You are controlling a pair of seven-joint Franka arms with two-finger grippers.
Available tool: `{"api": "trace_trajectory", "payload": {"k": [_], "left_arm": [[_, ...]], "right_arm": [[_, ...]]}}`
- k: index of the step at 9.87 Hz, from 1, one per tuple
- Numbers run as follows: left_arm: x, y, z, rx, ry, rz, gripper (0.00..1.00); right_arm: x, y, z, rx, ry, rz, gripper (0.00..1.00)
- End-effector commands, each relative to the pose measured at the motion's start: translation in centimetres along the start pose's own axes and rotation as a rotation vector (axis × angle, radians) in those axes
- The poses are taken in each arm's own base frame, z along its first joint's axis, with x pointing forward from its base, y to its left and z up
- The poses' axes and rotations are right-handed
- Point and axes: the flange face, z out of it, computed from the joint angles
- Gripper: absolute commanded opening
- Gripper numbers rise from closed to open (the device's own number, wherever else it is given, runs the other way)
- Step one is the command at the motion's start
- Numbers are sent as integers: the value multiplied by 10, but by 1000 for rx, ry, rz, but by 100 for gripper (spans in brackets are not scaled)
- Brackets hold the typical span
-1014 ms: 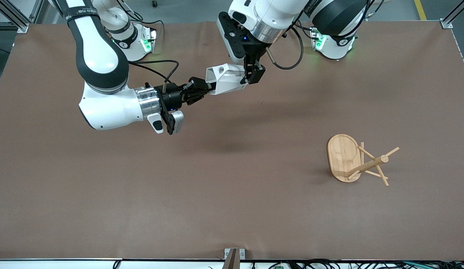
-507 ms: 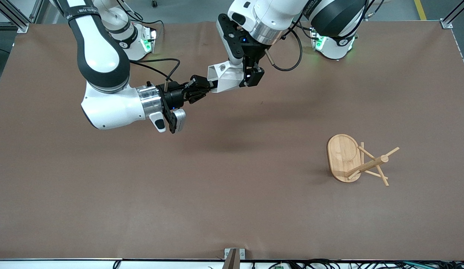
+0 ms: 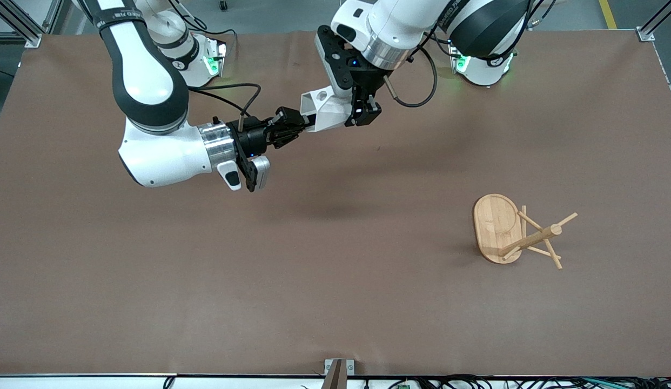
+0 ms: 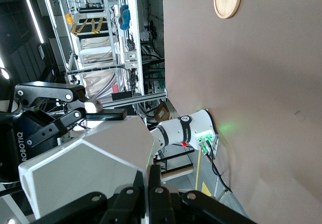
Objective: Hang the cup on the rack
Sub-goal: 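Grasp the cup body with the left gripper beside the right gripper, then carry the cup with the left gripper while the right gripper releases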
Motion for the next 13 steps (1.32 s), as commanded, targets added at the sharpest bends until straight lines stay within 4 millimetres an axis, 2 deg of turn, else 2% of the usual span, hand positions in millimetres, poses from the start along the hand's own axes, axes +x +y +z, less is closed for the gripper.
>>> {"api": "trace_trajectory", "payload": {"k": [1,2,3,4,5,7,8,9,10,13], "left_arm": [[-9,-8,15,-4,-29,-4,31],[-8,-9,12,-7,-22,-29,29],[-11,-15,10,-2,-22,-94,29],[-15,-24,8,7,-21,-174,29],[-22,-38,6,20,-24,-265,29],[-43,-74,-1,40,-23,-420,29],[-56,-87,4,56,-44,-490,29],[-67,-99,10,72,-63,-570,29],[-80,-118,20,86,-86,-608,29],[-127,-156,53,83,-163,-737,29]], "right_arm": [[-2,-8,-2,26,8,-10,1],[-2,-8,-3,27,8,4,14],[-5,-11,-11,38,-15,-2,96],[-7,-15,-29,40,-31,-12,100],[-9,-9,-46,32,-26,-7,100],[-23,-5,-90,-129,4,-12,100],[-33,-4,-116,-232,25,-16,100],[-50,-12,-148,-399,64,-6,100],[-64,-20,-174,-513,106,13,100],[-102,-35,-243,-797,200,24,100]]}}
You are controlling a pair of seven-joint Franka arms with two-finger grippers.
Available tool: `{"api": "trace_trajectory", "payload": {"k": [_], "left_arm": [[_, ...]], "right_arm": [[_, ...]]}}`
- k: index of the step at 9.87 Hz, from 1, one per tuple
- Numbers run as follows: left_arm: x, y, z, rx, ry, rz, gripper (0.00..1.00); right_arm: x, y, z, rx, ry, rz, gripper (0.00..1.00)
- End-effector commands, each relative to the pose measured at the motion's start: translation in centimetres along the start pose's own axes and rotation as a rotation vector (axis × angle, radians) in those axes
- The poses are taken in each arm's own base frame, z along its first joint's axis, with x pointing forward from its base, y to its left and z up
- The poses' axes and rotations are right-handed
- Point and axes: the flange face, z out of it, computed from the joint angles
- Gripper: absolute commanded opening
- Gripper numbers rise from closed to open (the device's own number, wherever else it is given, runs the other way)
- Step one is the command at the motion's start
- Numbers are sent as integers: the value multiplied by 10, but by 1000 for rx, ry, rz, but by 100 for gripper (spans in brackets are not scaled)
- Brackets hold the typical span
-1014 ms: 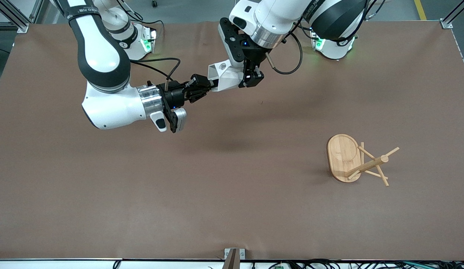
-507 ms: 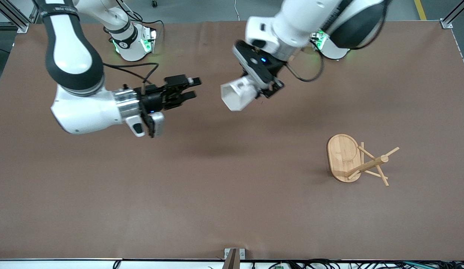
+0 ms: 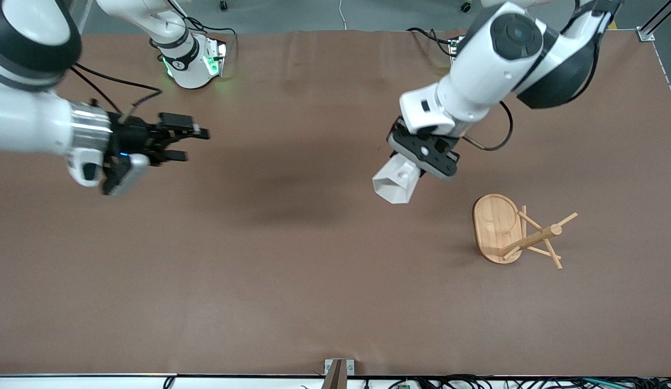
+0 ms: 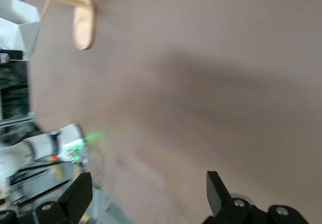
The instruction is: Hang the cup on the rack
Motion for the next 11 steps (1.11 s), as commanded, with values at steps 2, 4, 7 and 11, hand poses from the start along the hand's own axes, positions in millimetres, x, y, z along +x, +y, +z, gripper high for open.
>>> {"api": "trace_trajectory", "payload": {"k": [2,4,7,11], "left_arm": [[-25,-55,51,52,-109,-70,29],[-36,-93,63,108,-139,-70,29],[-47,-139,66,103,-155,-143,30],[-62,-183,72,74,-178,-87,30]], "right_arm": [[-35,21,-72,-245,108,131,100],[-45,23,-110,-375,173,249,100],[-67,5,-145,-543,211,244,100],[-95,6,-169,-547,215,265,100]]}}
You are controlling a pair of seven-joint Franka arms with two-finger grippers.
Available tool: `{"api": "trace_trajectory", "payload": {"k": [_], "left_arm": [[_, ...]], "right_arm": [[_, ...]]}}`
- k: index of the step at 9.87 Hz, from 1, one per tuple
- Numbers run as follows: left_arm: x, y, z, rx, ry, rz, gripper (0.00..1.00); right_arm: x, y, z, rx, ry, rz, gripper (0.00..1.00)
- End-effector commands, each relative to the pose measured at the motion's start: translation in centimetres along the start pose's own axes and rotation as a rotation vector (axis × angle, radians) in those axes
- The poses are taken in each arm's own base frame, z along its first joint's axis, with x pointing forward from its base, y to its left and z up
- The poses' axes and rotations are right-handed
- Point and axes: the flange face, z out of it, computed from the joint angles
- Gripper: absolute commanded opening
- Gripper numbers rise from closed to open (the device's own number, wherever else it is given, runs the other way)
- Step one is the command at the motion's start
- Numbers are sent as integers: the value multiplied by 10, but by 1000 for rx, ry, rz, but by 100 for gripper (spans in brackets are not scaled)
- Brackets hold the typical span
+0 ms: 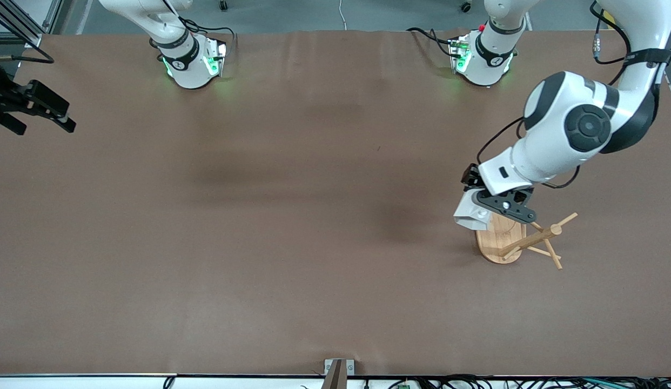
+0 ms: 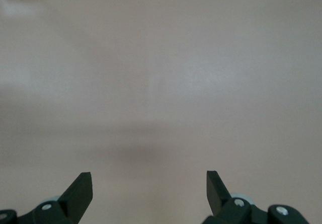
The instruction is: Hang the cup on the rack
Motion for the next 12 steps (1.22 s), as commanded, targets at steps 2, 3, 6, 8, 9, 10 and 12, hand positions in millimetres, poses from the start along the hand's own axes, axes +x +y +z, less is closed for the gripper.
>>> {"api": "trace_trajectory", "payload": {"k": [2,3,6,8,9,10,12], "left_arm": [[-7,-24,17,-10,-28,40,30],[-9,-35,17,-13,-27,48,30],[-15,-49,18,-17,-42,55,30],[-18,-59,16,-19,-41,61,30],[-18,-61,16,-18,-39,67,30],[-18,-60,16,-19,-41,72,30],[-19,-71,19,-32,-39,59,30]], "right_arm": [[-17,12,-9,-23,-17,31,100],[-17,14,-5,-23,-23,36,100],[-17,21,6,-59,-55,62,100],[-13,30,16,-60,-60,79,99],[-4,30,20,-62,-50,76,99],[7,32,27,-64,-60,70,99],[27,34,32,-64,-58,68,99]]}}
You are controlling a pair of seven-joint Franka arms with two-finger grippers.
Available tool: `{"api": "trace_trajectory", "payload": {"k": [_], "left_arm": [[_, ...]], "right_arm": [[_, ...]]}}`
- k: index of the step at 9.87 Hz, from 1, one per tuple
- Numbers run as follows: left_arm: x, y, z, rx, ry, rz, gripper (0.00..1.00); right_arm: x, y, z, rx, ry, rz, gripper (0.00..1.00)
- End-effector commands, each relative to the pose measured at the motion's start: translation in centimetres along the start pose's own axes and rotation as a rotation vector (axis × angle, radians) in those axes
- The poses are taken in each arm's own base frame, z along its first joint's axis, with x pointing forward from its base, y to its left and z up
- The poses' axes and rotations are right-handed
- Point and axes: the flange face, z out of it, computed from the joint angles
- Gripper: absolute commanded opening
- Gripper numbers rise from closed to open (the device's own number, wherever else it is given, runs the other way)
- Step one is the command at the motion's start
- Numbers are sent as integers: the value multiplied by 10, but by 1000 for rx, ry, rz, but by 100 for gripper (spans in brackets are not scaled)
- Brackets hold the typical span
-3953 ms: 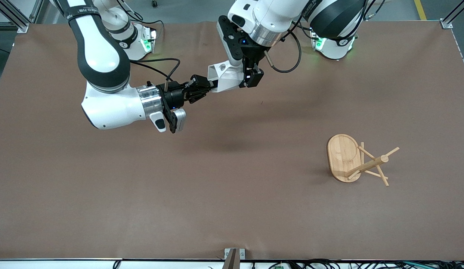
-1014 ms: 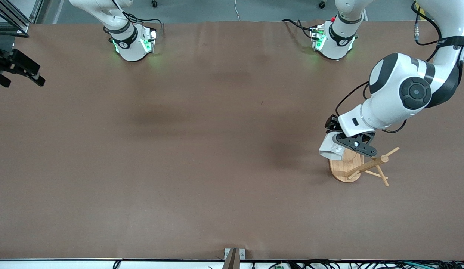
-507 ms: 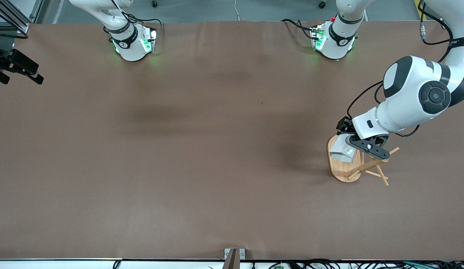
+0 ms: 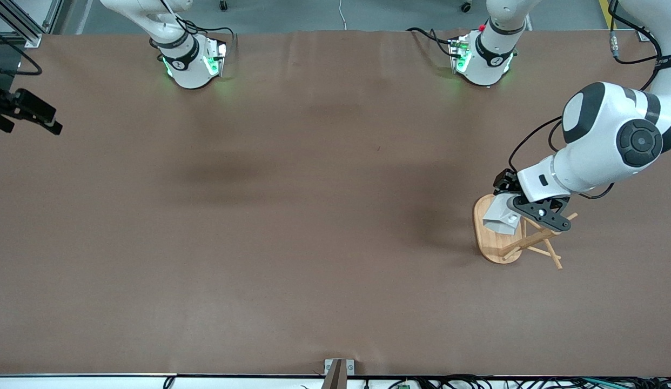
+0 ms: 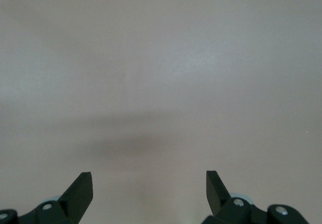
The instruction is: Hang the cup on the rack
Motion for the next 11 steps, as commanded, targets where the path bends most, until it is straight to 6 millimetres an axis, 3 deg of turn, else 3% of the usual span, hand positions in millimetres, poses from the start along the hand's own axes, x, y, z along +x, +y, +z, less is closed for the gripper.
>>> {"api": "trace_trajectory", "payload": {"k": [1,2,4,5,6,11], "left_arm": [[-3,-14,21,-31,-28,26,30],[-4,-27,22,-43,-21,13,30],[-1,-34,26,-62,-16,9,31],[1,-38,24,-60,-11,8,49],[1,-39,23,-60,-8,7,99],[7,-51,-36,-21,35,-31,100]], "right_arm": [[24,2,3,-18,0,5,100],[24,4,2,-15,-1,-5,100],[23,1,5,-14,-7,-20,100],[22,0,6,-18,-11,-24,100],[20,-2,6,-22,-13,-27,100],[22,15,1,-10,6,-31,100]]}}
